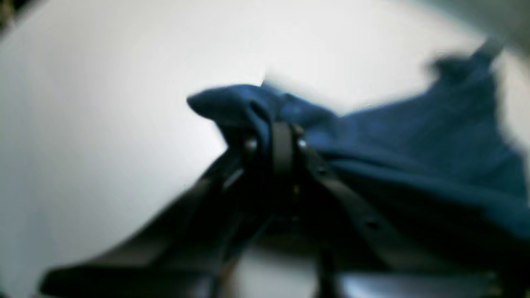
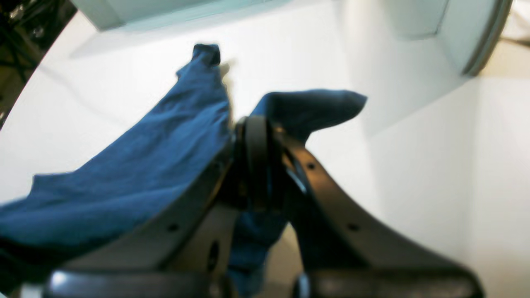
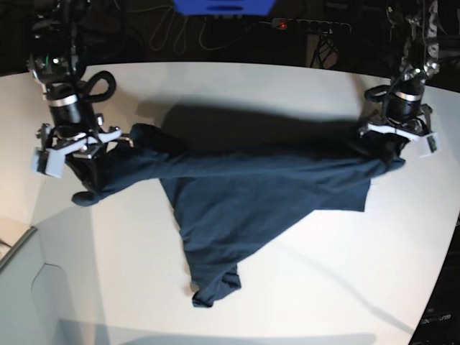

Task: Layout the t-shirt on the table in an organized manner, then fold the t-shirt properly
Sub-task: 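Pull the grippers apart to stretch the shirt edge taut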

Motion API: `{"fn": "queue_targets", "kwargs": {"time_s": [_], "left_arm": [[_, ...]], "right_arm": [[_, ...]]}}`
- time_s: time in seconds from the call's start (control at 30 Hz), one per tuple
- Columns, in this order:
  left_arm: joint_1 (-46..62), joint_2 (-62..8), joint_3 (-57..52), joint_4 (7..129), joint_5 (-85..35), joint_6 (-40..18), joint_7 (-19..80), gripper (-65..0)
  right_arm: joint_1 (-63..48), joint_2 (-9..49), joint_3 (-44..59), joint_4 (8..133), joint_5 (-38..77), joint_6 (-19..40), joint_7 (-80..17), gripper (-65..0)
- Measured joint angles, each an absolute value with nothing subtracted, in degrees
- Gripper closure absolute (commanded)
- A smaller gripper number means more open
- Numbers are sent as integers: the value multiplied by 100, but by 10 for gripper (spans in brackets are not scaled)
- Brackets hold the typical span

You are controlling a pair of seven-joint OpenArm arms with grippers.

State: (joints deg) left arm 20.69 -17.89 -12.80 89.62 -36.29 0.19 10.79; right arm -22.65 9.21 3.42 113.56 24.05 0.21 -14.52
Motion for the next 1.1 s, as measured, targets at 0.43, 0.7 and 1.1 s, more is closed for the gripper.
{"fn": "queue_targets", "kwargs": {"time_s": [0.43, 0.7, 1.1], "left_arm": [[2703, -1037, -2215, 9865, -3667, -14, 2075, -418], [3452, -757, -2609, 9472, -3629, 12, 2001, -418], [2917, -803, -2029, 8731, -3634, -5, 2012, -416]], "right_arm": [[-2241, 937, 141, 11172, 2408, 23, -1459, 0], [-2261, 934, 148, 11172, 2405, 21, -1433, 0], [-2469, 932, 163, 11172, 2405, 21, -1439, 0]]}}
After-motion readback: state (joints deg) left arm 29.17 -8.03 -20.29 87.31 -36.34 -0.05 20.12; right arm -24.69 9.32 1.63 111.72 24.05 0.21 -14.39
